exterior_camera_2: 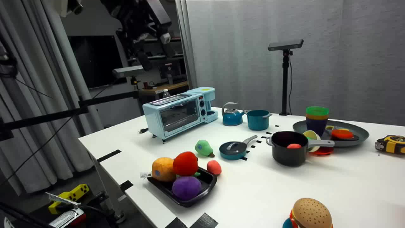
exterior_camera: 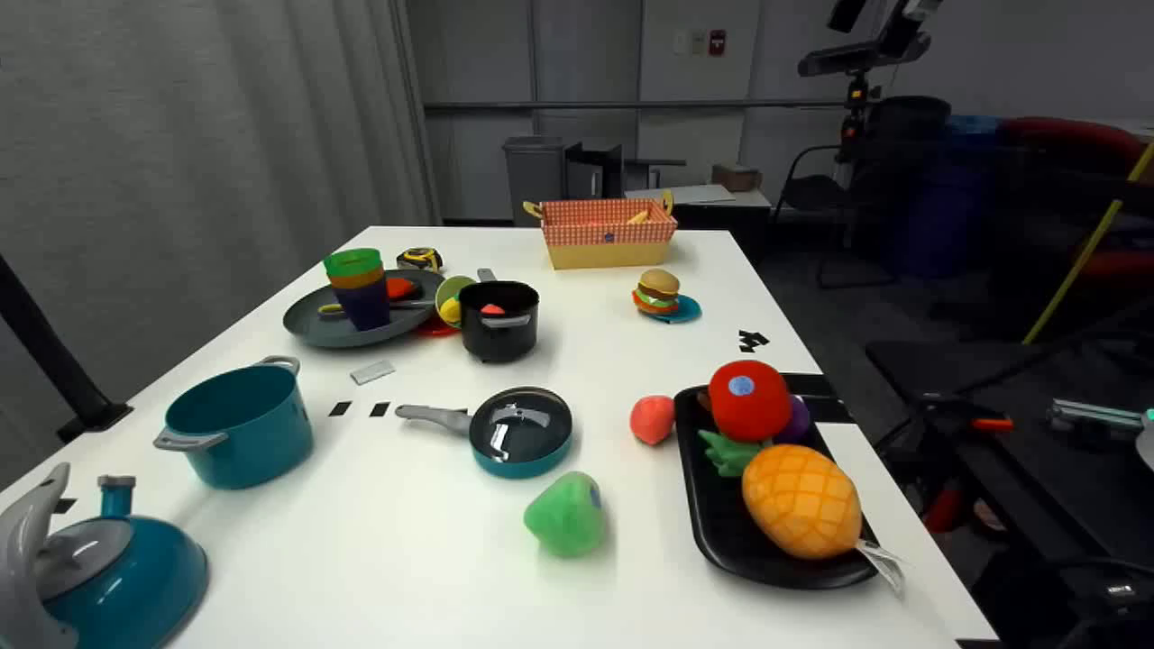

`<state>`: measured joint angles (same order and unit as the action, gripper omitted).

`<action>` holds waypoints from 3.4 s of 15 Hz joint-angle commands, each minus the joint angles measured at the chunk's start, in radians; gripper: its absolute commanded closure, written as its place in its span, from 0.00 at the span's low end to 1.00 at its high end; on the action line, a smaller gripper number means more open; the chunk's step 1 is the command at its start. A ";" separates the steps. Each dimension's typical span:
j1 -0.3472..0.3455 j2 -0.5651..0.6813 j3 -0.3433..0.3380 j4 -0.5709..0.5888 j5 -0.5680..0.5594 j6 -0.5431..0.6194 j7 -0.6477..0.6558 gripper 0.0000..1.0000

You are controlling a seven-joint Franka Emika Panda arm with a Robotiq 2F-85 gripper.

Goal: Put the black lid on top of the small black pot

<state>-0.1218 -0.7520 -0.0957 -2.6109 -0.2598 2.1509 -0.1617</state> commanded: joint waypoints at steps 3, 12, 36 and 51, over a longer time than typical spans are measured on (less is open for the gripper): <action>0.004 0.003 -0.002 0.002 -0.002 -0.002 0.002 0.00; 0.004 0.003 -0.002 0.002 -0.002 -0.002 0.002 0.00; 0.004 0.003 -0.002 0.002 -0.002 -0.002 0.002 0.00; 0.059 0.010 -0.043 0.020 0.078 -0.104 -0.078 0.00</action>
<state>-0.1057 -0.7457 -0.1028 -2.6110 -0.2339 2.1141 -0.1804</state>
